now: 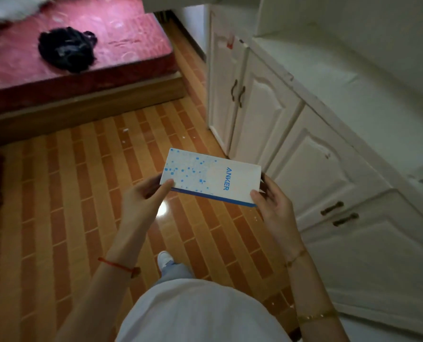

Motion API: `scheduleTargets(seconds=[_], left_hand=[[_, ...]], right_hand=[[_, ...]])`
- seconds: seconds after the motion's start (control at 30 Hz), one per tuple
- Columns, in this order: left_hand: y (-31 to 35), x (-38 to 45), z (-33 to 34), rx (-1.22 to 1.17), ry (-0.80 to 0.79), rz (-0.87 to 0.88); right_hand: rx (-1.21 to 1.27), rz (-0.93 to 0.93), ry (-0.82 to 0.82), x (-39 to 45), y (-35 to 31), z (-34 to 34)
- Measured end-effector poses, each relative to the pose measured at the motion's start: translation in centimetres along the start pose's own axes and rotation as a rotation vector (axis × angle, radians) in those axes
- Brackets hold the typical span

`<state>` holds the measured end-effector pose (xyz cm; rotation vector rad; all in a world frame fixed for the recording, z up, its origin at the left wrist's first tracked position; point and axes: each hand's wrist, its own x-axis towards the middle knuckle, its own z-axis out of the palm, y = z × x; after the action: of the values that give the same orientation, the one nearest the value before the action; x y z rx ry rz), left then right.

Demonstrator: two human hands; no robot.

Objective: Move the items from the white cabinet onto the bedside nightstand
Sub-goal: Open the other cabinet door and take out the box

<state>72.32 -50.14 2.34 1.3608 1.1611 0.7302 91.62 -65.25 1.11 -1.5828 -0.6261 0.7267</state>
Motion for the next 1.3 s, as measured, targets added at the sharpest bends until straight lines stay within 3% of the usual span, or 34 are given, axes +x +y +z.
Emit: scheduleTargets(seconds=[0.4, 0.77, 1.3], left_hand=[[-1.2, 10.1, -19.8, -0.011, 0.366, -0.031], [-3.6, 17.8, -32.4, -0.081, 0.676, -0.105], [-2.3, 42.3, -52.3, -0.152, 0.994, -0.162]], right_hand=[[-0.036, -0.048, -0.363, 10.6, -2.5, 23.9], [-0.109, -0.027, -0.645, 19.0, -3.9, 42.8], [-0.164, -0.081, -0.979, 40.3, -8.9, 76.0]])
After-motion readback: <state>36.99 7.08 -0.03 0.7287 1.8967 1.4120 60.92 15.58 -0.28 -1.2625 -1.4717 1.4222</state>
